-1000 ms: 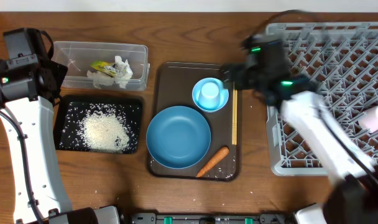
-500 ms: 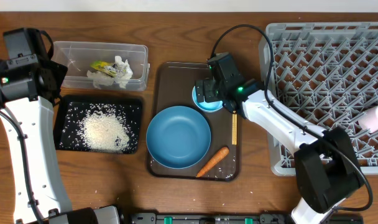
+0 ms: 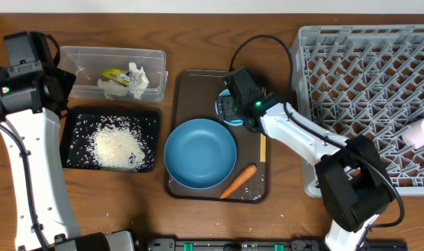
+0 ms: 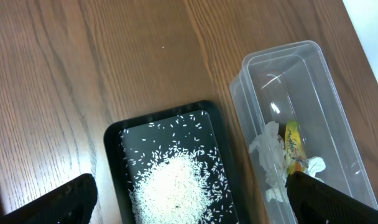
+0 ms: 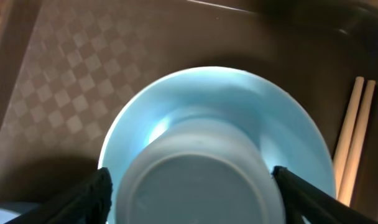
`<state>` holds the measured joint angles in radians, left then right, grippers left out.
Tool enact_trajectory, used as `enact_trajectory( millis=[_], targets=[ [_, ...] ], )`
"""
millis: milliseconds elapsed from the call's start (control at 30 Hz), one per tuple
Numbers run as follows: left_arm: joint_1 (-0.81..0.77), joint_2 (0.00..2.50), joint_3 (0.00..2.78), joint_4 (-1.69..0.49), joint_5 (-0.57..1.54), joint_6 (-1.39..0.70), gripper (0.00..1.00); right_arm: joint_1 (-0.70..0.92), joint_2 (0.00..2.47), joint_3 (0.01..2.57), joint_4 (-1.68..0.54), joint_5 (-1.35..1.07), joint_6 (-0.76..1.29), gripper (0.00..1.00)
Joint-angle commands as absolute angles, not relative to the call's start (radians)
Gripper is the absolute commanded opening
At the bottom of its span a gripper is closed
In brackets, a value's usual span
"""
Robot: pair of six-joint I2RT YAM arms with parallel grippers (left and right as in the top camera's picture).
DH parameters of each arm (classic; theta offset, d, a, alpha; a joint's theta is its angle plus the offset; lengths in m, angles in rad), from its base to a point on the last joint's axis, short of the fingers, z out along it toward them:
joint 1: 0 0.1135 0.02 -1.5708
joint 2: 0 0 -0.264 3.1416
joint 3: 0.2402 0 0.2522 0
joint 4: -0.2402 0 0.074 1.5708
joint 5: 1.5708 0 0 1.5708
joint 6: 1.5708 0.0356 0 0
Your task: Sort waste into correct bins and load items into the dishwasher rack
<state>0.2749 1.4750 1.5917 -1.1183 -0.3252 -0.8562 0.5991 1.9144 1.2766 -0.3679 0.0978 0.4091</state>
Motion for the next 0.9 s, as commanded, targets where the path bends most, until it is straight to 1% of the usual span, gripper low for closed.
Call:
enact_trajectory(
  millis=[0, 33, 100, 167, 333, 500, 633, 700, 867],
  targets=[
    [0.279, 1.478, 1.588, -1.119, -0.349, -0.844, 0.99, 0.608, 1.916, 1.278, -0.36, 0.134, 0.43, 0.73],
    [0.279, 1.478, 1.588, -1.119, -0.349, -0.844, 0.99, 0.604, 1.914, 1.282, -0.36, 0.135, 0.43, 0.71],
    [0.279, 1.478, 1.588, -1.119, -0.349, -0.844, 0.99, 0.596, 1.906, 1.298, -0.37, 0.134, 0.43, 0.62],
    [0.279, 1.478, 1.588, -1.119, -0.35, -0.844, 0.99, 0.586, 1.893, 1.325, -0.397, 0.135, 0.429, 0.58],
    [0.279, 1.478, 1.588, -1.119, -0.349, -0.844, 0.99, 0.547, 1.82, 1.43, -0.494, 0.141, 0.392, 0.58],
    [0.279, 1.478, 1.588, -1.119, -0.349, -0.844, 0.99, 0.447, 1.698, 1.571, -0.638, 0.237, 0.355, 0.58],
    [0.279, 1.478, 1.588, -1.119, -0.349, -0.844, 0.99, 0.281, 1.597, 1.665, -0.721, 0.266, 0.287, 0.61],
    [0.279, 1.478, 1.588, -1.119, -0.35, -0.844, 0.99, 0.169, 1.558, 1.693, -0.748, 0.265, 0.274, 0.61],
    [0.279, 1.478, 1.588, -1.12, -0.349, -0.844, 0.99, -0.175, 1.502, 1.708, -0.793, 0.223, 0.271, 0.59]
  ],
)
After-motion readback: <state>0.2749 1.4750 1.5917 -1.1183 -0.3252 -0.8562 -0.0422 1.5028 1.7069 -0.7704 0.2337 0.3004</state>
